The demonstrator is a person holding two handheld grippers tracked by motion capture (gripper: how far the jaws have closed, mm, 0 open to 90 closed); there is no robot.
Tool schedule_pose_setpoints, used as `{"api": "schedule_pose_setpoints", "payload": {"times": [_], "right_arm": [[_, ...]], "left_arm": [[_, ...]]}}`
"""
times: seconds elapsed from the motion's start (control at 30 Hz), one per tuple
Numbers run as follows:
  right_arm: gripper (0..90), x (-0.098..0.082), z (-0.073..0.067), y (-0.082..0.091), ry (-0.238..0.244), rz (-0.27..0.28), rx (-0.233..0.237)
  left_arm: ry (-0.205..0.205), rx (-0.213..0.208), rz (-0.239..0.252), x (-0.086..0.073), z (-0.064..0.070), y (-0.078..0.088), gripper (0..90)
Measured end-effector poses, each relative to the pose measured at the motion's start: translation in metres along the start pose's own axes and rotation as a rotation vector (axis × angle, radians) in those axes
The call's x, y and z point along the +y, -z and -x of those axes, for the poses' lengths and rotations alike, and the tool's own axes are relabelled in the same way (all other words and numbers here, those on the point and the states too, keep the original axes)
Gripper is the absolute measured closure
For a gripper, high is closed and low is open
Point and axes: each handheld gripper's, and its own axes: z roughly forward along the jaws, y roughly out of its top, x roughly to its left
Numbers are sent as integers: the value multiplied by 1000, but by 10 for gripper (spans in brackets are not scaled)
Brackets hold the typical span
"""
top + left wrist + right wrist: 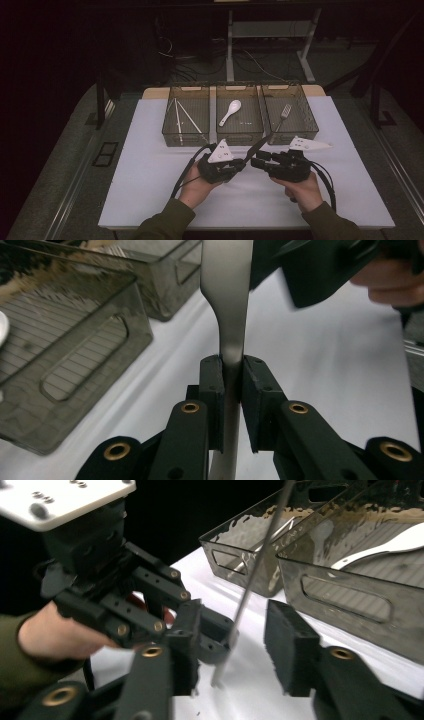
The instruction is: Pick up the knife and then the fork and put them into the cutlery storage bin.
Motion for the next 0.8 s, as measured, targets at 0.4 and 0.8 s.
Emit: {"api": "schedule_pose_setpoints", "payload": {"times": [0.4,0.8], "right_arm": [[880,7,9,-17,-22,4,2],[884,11,12,-12,30,-11,-30]], "left_arm": [[-12,43,45,4,1,-2,795],[-9,27,73,0,-2,0,670]]}}
